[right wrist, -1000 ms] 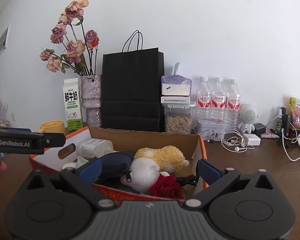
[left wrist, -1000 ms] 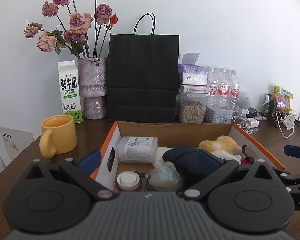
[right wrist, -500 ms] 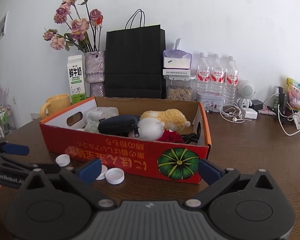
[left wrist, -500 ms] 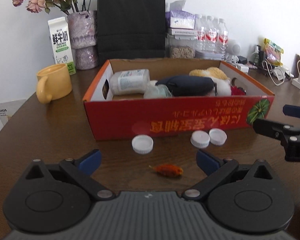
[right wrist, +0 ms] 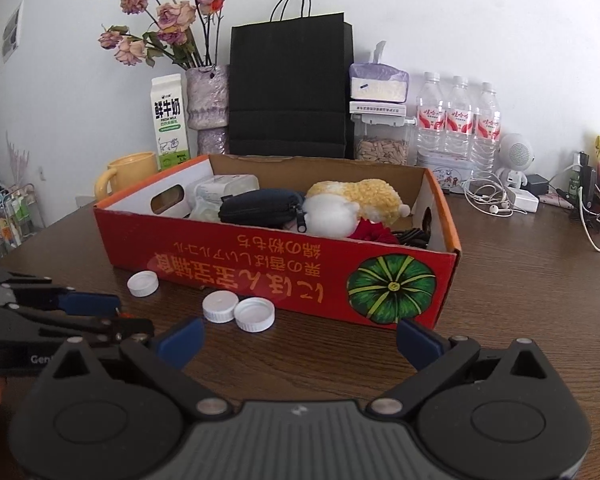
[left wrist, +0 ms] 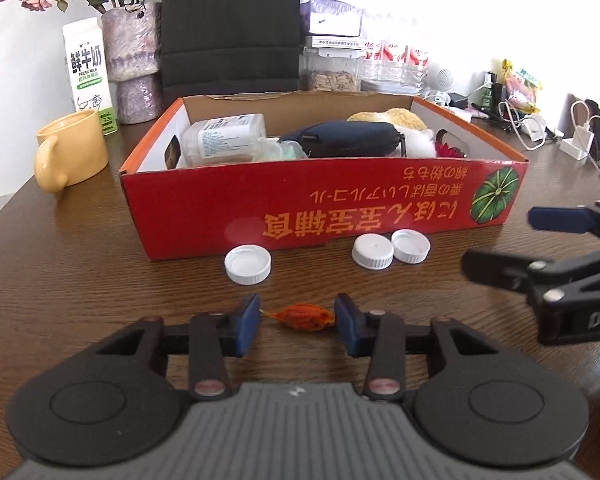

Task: Organize objects
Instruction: 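Grasp the small orange item with the left tool while the right tool grasps a white cap, then carry the orange item and white cap over the box with both tools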

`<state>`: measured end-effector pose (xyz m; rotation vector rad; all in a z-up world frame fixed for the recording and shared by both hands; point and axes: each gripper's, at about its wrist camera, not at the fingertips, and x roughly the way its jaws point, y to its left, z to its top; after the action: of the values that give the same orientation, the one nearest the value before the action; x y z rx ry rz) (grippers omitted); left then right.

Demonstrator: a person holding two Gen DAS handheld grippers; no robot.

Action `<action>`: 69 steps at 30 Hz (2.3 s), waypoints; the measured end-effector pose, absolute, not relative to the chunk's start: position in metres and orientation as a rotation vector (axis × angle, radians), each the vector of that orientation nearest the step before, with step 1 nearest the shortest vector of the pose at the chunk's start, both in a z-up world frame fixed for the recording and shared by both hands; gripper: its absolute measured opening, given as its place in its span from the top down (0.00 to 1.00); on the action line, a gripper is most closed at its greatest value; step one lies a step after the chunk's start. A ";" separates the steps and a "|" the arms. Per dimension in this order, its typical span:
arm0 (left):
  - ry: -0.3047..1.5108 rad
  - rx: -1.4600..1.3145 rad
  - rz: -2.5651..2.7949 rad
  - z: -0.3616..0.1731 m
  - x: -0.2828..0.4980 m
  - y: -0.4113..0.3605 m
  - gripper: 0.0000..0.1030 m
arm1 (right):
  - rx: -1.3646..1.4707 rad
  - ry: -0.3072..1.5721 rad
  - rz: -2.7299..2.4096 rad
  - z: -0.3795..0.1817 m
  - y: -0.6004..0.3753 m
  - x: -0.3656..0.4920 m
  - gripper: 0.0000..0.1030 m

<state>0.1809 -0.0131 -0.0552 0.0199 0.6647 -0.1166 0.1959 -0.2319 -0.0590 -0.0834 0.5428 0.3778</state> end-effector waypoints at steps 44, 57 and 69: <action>0.433 -0.051 -0.059 0.015 0.200 0.010 0.60 | -0.060 0.377 0.455 -0.007 -0.228 0.219 0.74; 0.384 -0.080 -0.013 0.025 0.274 0.001 0.60 | 0.005 0.317 0.343 -0.006 -0.238 0.285 0.74; 0.443 -0.059 0.017 0.000 0.308 0.010 0.60 | 0.014 0.384 0.341 -0.031 -0.247 0.300 0.74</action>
<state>0.3084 0.0100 -0.0001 -0.0594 0.4431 0.0169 0.2998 -0.2468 -0.0315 0.0145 0.3835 0.3414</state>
